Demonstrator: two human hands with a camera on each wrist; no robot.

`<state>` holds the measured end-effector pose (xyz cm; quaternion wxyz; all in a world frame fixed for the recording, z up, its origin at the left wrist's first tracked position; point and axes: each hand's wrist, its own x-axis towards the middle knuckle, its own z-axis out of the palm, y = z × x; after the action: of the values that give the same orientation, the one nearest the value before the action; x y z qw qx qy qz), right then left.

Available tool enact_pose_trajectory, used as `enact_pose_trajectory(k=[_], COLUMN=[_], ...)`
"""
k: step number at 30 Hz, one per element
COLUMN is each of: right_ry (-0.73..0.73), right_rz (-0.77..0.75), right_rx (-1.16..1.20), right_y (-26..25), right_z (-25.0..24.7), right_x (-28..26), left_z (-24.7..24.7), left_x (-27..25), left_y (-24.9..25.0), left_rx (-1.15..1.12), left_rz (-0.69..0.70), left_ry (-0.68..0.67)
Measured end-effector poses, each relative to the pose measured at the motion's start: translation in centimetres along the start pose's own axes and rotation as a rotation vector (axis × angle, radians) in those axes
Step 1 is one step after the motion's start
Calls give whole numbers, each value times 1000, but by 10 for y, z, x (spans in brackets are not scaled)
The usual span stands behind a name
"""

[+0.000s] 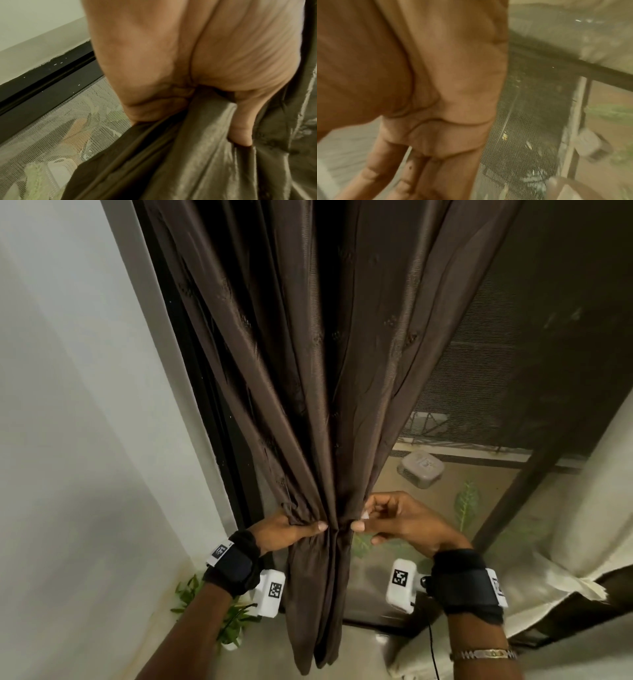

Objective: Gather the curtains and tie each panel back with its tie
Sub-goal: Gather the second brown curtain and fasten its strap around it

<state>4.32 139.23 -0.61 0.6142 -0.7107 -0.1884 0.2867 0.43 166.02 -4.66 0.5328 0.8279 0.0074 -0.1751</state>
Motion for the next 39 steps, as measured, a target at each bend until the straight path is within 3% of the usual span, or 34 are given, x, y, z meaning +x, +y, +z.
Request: enact_pose_trajectory(k=[4,7,10,13,16,21,23,26,30,35,39], right_ry=[155,264,522,709,749,807,803,798,757,604,503], right_rz=[-43,-87,-69,15,56,37,26,15,-25,-20,-25], right_rx=[-232,-372,-387,-410,-403,-371,-343,-297,-216,-54,34], right_y=[0,6,8,6,1,5,9,11,18,24,20], right_z=[18,38,48,50,52,43,44,53,63,54,48], right_x=[9,22,41,52,60,57,58,57,55,45,36], left_z=[6,16,24,23,16,13,15,25,31,28,28], left_x=[5,10,15,13,-2,-29,-42,-51,-52,-43,-35], left_y=[-4,-2,1,3,-6,-18,-11,-1,16,18,14], left_rx=[-5,33,39,217,371,424,409,339,154,162,406], left_rz=[-21,15,102,46,21,121,203,395,391,417,540], left_ry=[55,176,408,496,554,733,695,432,142,203,364])
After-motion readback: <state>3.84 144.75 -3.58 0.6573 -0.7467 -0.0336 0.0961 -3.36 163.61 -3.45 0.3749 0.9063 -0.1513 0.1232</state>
